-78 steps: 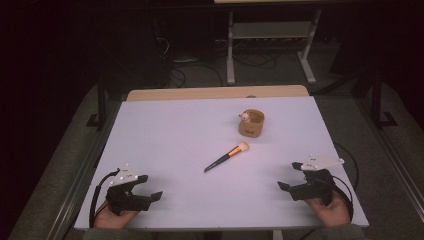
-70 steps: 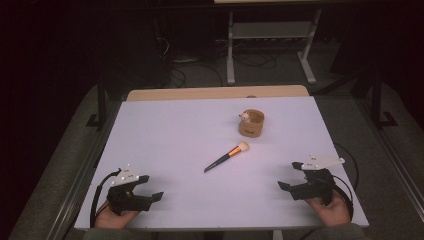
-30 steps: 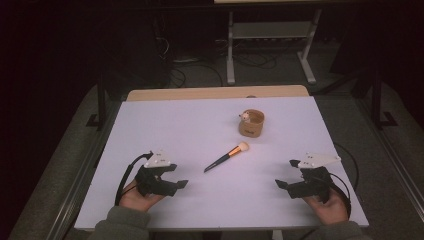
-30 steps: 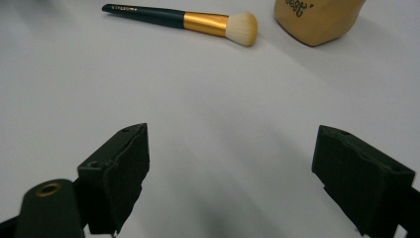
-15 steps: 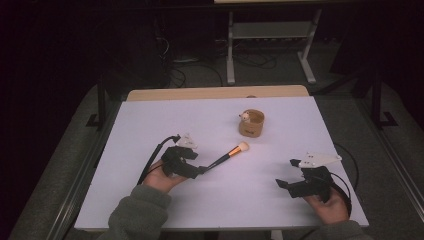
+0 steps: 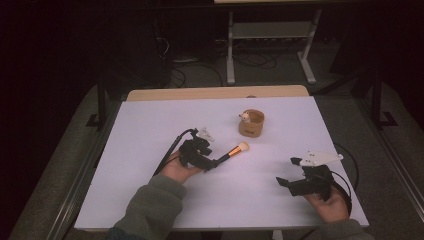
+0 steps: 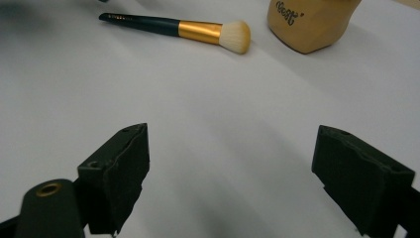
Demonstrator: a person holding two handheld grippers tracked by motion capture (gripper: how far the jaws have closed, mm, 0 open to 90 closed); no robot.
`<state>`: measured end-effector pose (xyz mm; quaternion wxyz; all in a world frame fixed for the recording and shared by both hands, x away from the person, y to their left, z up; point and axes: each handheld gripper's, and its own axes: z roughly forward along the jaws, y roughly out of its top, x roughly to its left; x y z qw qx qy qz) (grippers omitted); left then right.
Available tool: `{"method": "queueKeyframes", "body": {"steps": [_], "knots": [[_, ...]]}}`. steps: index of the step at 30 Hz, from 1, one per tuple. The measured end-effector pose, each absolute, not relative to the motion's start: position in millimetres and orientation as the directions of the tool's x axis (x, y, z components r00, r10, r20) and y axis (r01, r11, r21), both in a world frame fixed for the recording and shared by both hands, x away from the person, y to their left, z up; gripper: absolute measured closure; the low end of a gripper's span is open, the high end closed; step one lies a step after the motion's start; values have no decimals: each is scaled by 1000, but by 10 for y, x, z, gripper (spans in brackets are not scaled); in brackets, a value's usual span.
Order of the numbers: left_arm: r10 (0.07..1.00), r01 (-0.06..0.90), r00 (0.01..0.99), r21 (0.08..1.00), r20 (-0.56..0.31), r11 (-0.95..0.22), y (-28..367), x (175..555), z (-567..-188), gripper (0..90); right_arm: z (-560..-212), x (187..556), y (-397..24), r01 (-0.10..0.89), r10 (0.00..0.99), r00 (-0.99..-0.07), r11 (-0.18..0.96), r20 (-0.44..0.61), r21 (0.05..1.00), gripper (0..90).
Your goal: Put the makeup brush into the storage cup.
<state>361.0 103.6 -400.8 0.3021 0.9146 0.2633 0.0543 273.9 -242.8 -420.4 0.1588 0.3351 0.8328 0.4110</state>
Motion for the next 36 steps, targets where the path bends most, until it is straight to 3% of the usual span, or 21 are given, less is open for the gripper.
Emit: {"method": "queueKeyframes", "body": {"steps": [12, 36], "knots": [[506, 455, 861, 514, -47, -727, 730, 3739, -4145, 544, -4220, 2749, -2423, 433, 685, -729, 441, 17, 786, 142], [567, 510, 823, 424, 9, -748, 539, 3772, -4244, 743, -4224, 2750, -2389, 421, 679, -734, 451, 4, 787, 142]]}}
